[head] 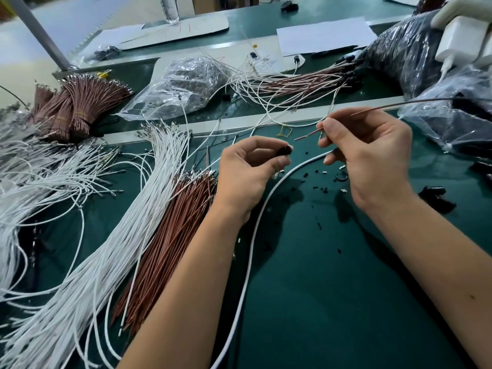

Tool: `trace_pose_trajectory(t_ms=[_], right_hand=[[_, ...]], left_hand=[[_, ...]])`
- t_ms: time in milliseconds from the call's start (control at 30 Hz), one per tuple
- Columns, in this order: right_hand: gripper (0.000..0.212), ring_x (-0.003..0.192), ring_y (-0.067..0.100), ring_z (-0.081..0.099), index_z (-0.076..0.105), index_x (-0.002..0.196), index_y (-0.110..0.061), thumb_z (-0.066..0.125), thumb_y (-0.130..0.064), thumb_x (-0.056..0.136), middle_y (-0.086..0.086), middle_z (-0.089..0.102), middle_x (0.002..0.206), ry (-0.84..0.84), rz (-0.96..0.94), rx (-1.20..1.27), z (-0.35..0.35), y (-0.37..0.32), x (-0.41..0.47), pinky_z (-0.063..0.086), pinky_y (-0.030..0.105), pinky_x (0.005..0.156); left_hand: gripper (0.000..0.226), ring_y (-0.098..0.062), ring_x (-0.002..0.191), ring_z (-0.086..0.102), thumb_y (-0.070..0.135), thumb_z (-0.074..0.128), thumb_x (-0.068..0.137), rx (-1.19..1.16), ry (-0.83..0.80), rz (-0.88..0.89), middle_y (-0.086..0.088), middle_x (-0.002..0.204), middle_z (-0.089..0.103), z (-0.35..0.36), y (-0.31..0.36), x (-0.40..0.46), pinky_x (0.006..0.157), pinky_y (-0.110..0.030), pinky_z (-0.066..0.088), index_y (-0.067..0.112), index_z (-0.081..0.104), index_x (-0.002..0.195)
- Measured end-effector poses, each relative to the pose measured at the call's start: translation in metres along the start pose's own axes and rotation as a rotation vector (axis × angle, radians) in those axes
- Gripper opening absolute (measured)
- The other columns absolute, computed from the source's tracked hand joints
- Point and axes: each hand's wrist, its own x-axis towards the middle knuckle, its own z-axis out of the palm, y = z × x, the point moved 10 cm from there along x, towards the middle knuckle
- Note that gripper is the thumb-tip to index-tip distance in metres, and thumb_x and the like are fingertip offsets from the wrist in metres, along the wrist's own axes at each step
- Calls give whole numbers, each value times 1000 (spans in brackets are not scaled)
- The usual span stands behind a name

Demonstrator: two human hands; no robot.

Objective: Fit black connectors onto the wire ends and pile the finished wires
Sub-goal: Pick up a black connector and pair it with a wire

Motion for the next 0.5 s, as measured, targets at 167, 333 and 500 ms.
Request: trace_pose_trajectory(t_ms=[167,333,500], right_hand=[[14,66,23,72,73,97,2,79,-9,90,10,75,82,-45,-98,-90,9,-10,-5,54,26,48],[11,65,21,72,73,94,-3,79,-11,90,8,75,81,-54,-124,-135,11,-9,-6,54,26,47],[9,63,22,72,74,92,-8,80,-14,90,4,75,79,-41,-136,-141,9,-10,-5,55,29,47]], left_hand=[[15,-22,82,74,-12,59,94,-174,-92,-75,-21,102,76,14,-6,-2,78,-27,60,0,64,101],[15,-23,83,73,-11,54,97,-167,-105,-96,-22,103,75,17,-7,-2,82,-28,61,1,62,104],[17,-21,83,73,-5,53,101,-127,-137,-98,-15,97,77,18,-6,-3,79,-25,59,5,66,106]])
